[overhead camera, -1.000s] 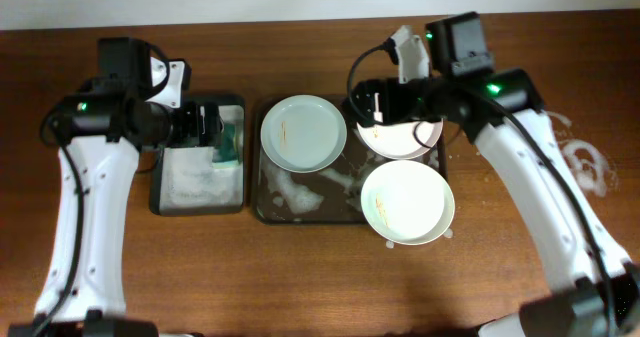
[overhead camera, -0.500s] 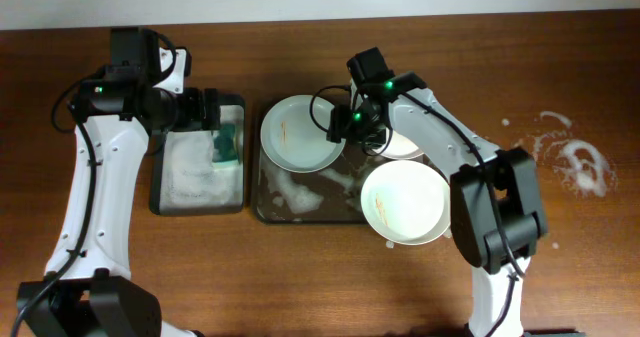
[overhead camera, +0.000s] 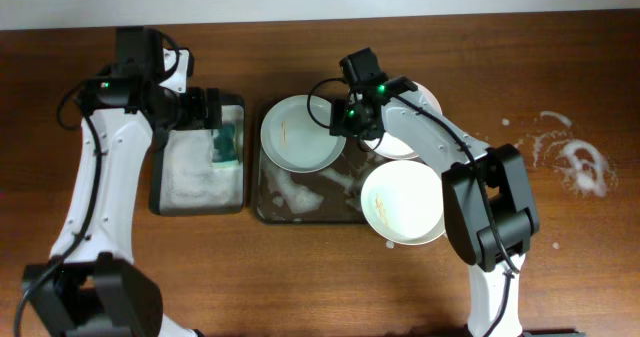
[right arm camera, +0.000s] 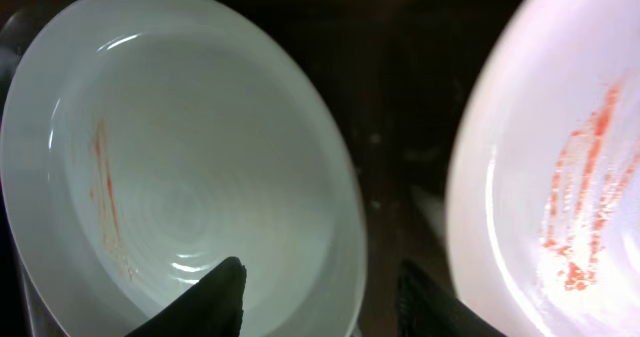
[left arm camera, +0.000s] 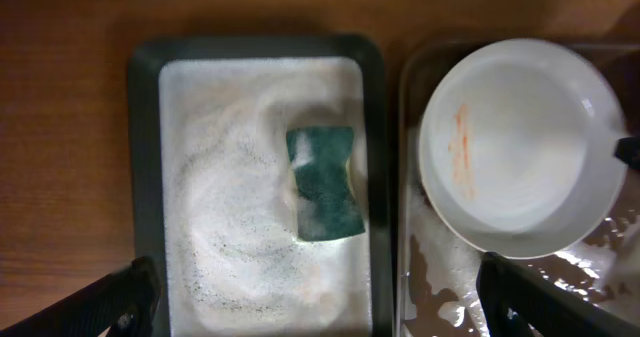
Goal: Clean dirty plates on tray and stack at the side
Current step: 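Grasp the green-yellow sponge with the left gripper and lift it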
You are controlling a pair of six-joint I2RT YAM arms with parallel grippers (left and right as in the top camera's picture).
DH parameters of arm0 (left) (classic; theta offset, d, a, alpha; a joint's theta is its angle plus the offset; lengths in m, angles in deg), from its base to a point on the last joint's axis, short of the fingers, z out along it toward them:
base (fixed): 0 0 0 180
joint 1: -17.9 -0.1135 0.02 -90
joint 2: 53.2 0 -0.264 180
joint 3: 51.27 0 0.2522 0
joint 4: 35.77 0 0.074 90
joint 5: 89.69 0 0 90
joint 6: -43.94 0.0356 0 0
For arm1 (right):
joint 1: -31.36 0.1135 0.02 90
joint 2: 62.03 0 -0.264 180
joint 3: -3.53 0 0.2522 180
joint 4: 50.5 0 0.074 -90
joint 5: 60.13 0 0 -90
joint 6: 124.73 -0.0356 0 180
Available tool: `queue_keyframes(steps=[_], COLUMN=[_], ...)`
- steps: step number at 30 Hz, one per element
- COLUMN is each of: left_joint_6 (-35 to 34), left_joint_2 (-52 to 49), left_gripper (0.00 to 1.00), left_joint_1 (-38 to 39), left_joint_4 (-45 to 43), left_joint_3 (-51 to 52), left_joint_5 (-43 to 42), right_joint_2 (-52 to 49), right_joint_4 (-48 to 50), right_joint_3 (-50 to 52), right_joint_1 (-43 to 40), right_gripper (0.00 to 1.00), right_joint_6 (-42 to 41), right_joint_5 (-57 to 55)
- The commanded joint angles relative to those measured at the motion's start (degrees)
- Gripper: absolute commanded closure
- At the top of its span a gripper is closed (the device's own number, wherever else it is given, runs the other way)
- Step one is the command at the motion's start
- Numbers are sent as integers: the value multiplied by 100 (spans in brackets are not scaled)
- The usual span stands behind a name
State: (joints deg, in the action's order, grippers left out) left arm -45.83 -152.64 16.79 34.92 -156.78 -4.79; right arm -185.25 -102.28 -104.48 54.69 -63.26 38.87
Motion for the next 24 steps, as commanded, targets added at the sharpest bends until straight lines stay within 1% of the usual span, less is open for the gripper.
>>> queue_keyframes(steps=[1,6,9,14,19,21,24], left_joint_6=[72,72,72,72,72,72,72], left_joint_2=[-234,-402,-472,-481,-481,-481,-481], left_gripper=[1,1,1,1,1,1,1], left_joint_1=[-20,-20,-20,-20,-20,-20,-20], left_joint_4=[-55,-149,-188,-247,-245,-258,-326], left_joint_3=[-94,-94,-94,-94,-94,-94,-94], left_joint_5=[46,46,44,44,44,50,48], right_joint_2=[-94,-94,-94,-267,-404,-404,-404], right_joint_4=[232,640,640,658,704,699,673], right_joint_3=[203,527,557,557,557,557,557], right_joint_1=[107,103,103,107,103,103,105], right_gripper=[53,53,53,54,63,71,86], right_joint_6=[-26,-31,-50,-116,-229,-245,-245], right_joint_5=[-221,-238,-459,-404,-192,-142,155])
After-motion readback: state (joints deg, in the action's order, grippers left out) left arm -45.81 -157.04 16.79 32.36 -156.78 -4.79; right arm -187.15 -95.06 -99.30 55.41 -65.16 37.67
